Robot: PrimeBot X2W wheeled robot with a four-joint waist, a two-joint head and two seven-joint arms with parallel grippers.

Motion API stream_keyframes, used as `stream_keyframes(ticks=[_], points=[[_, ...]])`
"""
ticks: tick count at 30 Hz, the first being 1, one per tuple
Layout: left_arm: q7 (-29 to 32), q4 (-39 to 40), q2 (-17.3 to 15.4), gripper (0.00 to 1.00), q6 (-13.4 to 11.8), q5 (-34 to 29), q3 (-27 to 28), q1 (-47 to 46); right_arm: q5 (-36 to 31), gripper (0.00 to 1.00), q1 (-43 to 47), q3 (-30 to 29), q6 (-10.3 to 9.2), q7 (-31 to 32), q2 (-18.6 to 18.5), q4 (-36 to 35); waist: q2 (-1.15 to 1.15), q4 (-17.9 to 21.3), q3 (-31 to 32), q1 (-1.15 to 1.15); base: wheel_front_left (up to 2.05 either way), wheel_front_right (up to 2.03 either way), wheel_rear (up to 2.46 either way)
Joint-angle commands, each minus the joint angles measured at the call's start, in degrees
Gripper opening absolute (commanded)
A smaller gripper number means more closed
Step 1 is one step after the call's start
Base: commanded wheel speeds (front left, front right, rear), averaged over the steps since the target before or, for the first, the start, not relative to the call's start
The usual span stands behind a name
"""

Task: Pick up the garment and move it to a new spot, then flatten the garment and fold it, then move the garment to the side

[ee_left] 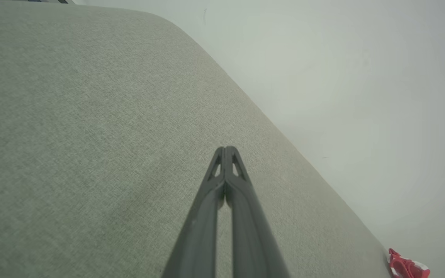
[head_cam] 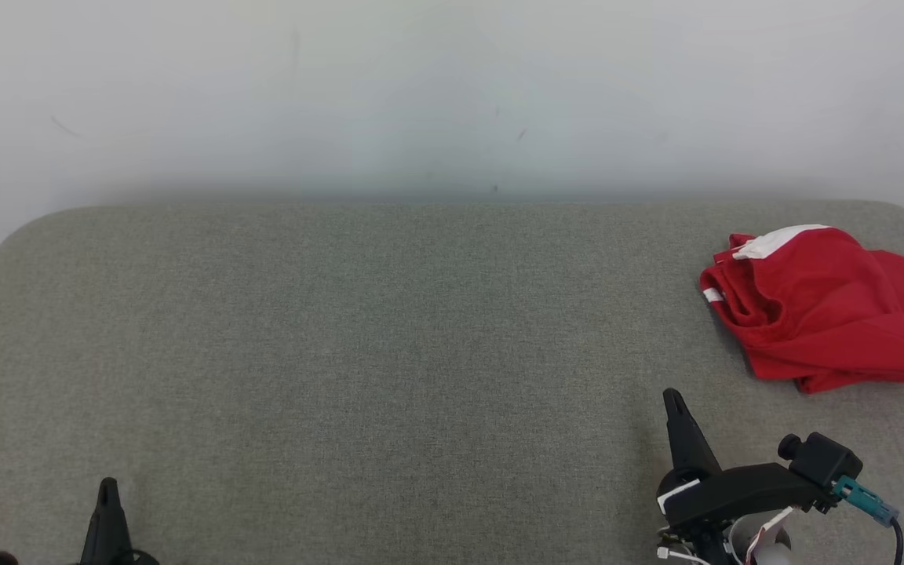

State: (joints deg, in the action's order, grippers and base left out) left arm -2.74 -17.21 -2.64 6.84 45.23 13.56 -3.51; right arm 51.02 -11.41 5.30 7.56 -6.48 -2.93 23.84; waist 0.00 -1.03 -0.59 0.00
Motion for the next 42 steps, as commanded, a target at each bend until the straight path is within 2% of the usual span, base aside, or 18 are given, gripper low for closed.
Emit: stream_keyframes(ticks=[1, 19, 42], points=[[0.45, 0.42, -0.49, 0.00, 0.24, 1.48, 0.48, -1.52, 1.73, 0.00, -1.68, 0.23, -0.05, 0.33, 0.03, -0.14, 0.00, 0.01, -0.01, 0.00, 0.00, 0.00, 0.00], [3.80, -0.95, -0.83, 0.00, 0.36, 14.16, 2.61, -4.29, 14.85, 0.00, -6.27, 1.56, -0.07, 2.76, 0.04, 3.15, 0.00, 0.18, -0.24, 0.00, 0.00, 0.00, 0.00], [7.15, -2.39, -1.17, 0.00, 0.56, 26.87, 4.74, -6.85, 28.19, 0.00, -10.85, 2.92, -0.09, 5.22, 0.06, 6.53, 0.00, 0.39, -0.52, 0.00, 0.00, 0.00, 0.00]])
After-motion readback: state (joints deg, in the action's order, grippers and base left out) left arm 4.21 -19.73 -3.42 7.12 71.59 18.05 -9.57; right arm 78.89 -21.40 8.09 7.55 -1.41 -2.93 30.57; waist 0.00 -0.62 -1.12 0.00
